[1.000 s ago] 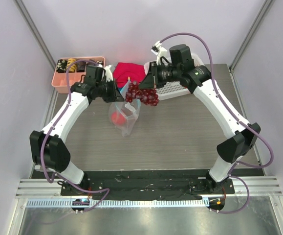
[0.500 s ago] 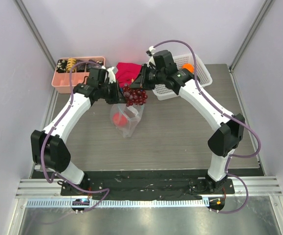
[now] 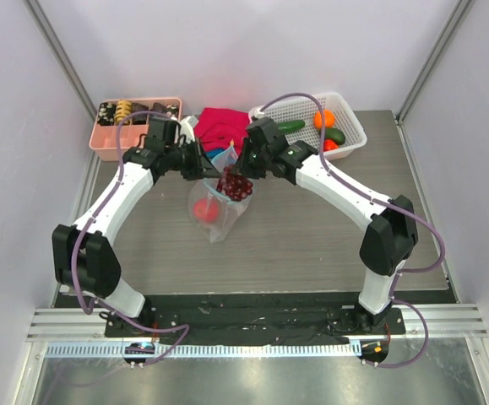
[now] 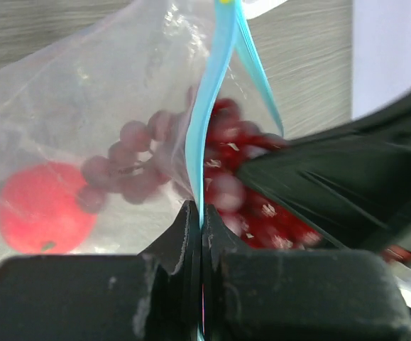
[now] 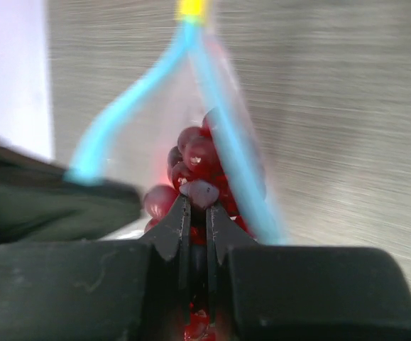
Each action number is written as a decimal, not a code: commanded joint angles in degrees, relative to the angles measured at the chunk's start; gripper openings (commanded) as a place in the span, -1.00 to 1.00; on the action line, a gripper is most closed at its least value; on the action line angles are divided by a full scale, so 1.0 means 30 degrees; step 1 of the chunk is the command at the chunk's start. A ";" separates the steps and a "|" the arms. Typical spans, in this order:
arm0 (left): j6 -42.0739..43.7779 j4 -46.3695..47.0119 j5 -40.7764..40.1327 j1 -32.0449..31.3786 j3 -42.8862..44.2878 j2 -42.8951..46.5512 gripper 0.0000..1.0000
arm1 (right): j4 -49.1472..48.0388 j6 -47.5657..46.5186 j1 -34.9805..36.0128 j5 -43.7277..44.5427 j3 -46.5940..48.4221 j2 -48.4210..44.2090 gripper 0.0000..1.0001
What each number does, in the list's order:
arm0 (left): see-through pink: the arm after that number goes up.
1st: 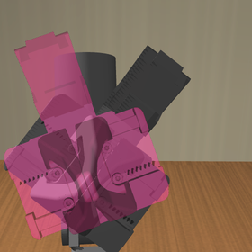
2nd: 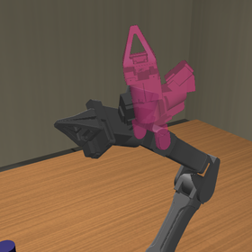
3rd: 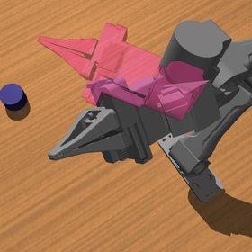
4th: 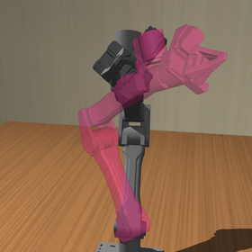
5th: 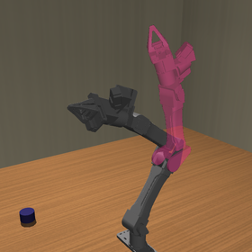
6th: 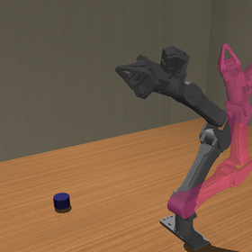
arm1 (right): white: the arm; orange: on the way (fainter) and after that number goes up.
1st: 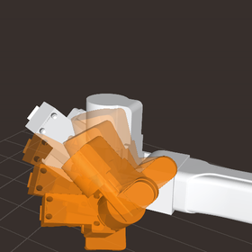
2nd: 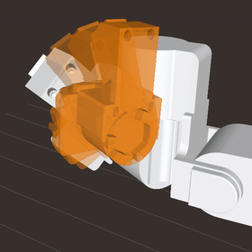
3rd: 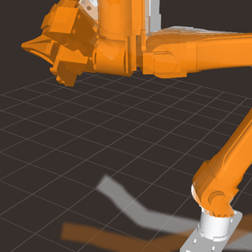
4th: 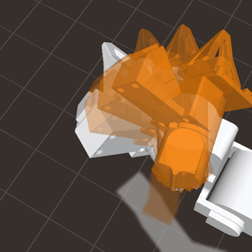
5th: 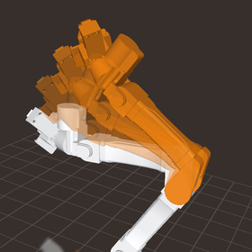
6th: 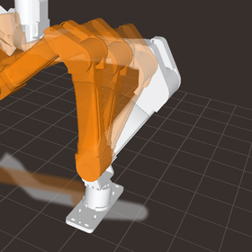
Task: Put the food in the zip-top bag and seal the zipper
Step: Place the fake fruit in the zipper food storage bag, then adjust the zipper food storage bag at the center of the board.
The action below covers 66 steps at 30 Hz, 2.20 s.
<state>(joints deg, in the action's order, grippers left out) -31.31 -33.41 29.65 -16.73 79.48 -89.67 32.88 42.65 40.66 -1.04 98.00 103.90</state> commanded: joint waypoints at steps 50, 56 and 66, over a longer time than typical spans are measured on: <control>0.6803 -0.5093 -0.4111 0.0392 0.1485 0.2584 -0.17 | -0.4545 -0.8799 -0.1221 -0.9084 -0.4366 -0.2788 -0.98; 0.6805 -0.5823 -0.3907 0.0392 0.2390 0.2760 -1.00 | -0.4400 -0.9207 -0.1309 -1.0435 -0.2844 -0.1646 -0.97; 0.4961 -0.5243 -0.3994 0.0421 0.1544 0.2996 -1.00 | -0.2964 -0.8915 -0.6139 -1.3830 0.0321 0.0874 0.87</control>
<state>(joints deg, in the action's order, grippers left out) -13.76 -50.74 17.91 -15.73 84.25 -81.17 23.77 16.23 29.15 -36.51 94.56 105.51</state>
